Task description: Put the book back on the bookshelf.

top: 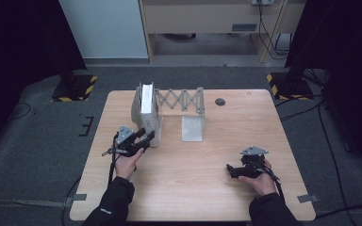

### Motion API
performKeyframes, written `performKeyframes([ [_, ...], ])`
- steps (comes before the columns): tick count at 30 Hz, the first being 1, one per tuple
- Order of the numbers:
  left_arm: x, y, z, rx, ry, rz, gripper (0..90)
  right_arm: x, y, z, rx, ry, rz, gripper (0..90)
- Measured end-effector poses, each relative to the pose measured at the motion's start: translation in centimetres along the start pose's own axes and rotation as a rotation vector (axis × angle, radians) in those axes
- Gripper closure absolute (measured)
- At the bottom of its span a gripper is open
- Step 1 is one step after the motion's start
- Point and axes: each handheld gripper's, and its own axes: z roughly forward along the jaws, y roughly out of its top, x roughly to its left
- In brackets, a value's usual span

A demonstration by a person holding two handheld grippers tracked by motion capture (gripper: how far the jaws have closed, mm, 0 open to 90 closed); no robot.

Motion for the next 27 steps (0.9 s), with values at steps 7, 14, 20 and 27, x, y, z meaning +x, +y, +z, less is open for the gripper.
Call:
performKeyframes([
  [7,0.5,0.1,0.2,-0.002,-0.016,-0.001,50.3,0.0,0.0,0.0,0.001,0.001,0.001,2.6],
  [14,0.5,0.1,0.9,0.003,-0.037,-0.014,47.4,0.0,0.0,0.0,0.000,0.001,0.001,2.5],
  [20,0.4,0.1,0.2,0.040,-0.016,0.000,46.6,0.0,0.0,0.0,0.001,0.003,0.001,2.5],
  [27,1.3,-0.1,-2.0,0.062,-0.010,-0.015,43.0,0.0,0.0,0.0,0.001,0.003,0.001,2.5],
])
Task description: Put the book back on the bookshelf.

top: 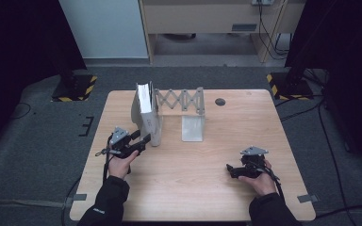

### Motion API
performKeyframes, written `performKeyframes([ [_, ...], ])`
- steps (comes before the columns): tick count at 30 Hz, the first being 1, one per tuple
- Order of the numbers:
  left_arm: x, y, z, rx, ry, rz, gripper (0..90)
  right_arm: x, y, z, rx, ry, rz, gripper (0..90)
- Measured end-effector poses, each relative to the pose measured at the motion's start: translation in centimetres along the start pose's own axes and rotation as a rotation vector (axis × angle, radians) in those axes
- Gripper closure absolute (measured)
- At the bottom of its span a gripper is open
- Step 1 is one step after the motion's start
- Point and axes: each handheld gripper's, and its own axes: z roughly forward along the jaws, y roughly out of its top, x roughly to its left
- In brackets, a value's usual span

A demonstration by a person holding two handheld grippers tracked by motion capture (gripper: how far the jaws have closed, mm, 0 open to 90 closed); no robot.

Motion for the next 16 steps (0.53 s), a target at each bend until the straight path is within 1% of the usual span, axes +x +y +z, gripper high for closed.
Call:
performKeyframes([
  [2,0.4,-0.4,-0.7,0.004,0.005,-0.008,42.9,0.0,0.0,0.0,0.001,0.000,0.004,2.4],
  [6,1.6,-1.2,-1.9,0.045,0.034,-0.019,40.8,0.0,0.0,0.0,0.001,0.000,0.004,2.5],
  [8,2.1,-1.7,-2.5,0.059,0.044,-0.035,40.1,0.0,0.0,0.0,0.001,0.000,0.004,2.5],
  [9,2.4,-2.0,-2.8,0.073,0.053,-0.035,39.7,0.0,0.0,0.0,0.001,0.000,0.004,2.5],
  [11,2.9,-2.5,-3.3,0.094,0.068,-0.051,37.8,0.0,0.0,0.0,0.001,0.000,0.004,2.4],
  [13,3.4,-3.0,-3.8,0.133,0.096,-0.087,35.3,0.0,0.0,0.0,0.000,0.000,0.000,2.5],
  [14,3.8,-3.2,-4.0,0.147,0.101,-0.105,33.1,0.0,0.0,0.0,0.000,-0.001,0.000,2.5],
  [16,4.4,-3.7,-4.1,0.173,0.126,-0.129,31.2,0.0,0.0,0.0,-0.002,-0.004,0.000,2.8],
])
